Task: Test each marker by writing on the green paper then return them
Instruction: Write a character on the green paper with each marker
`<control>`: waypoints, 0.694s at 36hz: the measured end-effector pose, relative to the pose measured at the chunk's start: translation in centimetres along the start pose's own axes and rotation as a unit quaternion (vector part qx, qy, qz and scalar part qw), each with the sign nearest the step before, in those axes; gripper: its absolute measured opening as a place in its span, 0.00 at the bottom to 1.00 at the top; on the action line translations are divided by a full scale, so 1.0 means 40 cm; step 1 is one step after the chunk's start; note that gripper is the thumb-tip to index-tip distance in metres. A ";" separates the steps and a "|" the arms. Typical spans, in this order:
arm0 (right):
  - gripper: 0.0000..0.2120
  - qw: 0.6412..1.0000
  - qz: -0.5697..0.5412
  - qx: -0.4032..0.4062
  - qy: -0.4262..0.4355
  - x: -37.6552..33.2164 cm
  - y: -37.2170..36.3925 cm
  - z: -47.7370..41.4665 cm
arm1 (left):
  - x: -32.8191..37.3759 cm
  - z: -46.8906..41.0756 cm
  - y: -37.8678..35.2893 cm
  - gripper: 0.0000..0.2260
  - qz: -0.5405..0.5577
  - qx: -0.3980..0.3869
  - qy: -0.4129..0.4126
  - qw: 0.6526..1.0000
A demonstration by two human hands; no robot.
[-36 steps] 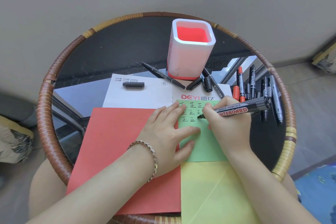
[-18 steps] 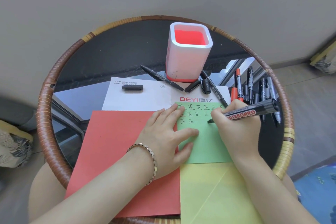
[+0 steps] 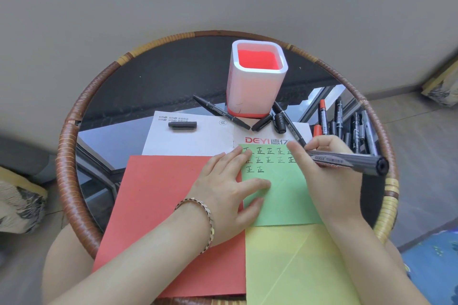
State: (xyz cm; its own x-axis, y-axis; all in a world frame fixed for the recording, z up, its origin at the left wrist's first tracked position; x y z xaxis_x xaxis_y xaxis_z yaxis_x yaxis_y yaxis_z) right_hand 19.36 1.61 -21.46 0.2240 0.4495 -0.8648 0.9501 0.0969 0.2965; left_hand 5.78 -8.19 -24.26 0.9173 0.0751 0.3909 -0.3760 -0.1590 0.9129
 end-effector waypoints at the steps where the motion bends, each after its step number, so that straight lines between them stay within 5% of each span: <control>1: 0.09 1.000 -0.001 -0.012 -0.008 -0.002 0.005 -0.001 | 0.000 0.000 0.000 0.14 0.000 0.000 0.000 1.000; 7: 0.14 0.993 -0.016 -0.110 -0.037 -0.009 0.041 -0.017 | -0.001 0.001 0.000 0.14 0.005 -0.001 -0.002 1.000; 9: 0.04 0.994 0.037 -0.105 -0.003 -0.020 0.055 -0.033 | 0.000 0.001 0.000 0.14 0.003 0.000 -0.002 1.000; 11: 0.08 0.988 0.096 -0.103 0.066 -0.018 0.072 -0.054 | 0.000 0.001 0.000 0.14 0.002 0.002 -0.002 1.000; 16: 0.11 0.903 0.352 -0.138 0.207 0.017 0.097 -0.122 | 0.001 0.001 0.000 0.14 0.005 0.005 -0.003 1.000; 20: 0.14 0.856 0.434 -0.186 0.210 0.059 0.075 -0.146 | 0.000 0.003 -0.001 0.14 0.005 0.004 -0.001 1.000; 25: 0.15 0.862 0.422 -0.232 0.159 0.067 0.062 -0.143 | -0.001 0.002 -0.001 0.13 0.005 0.007 -0.002 1.000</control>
State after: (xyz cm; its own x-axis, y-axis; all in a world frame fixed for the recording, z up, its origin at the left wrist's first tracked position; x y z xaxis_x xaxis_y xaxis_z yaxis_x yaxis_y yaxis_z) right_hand 21.06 8.14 -20.73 0.6522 0.7469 -0.1297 0.2730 -0.0717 0.9593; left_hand 5.78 -8.25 -24.33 0.9140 0.0693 0.3997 -0.3835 -0.1739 0.9070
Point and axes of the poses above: each hand's wrist, its own z-axis away from the middle knuckle, its own y-axis out of the back of the hand, x = y × z, the point moved 1 cm from there along -z, towards the middle knuckle, and after that the axes turned 7 degrees about y, right-handed, at the moved point
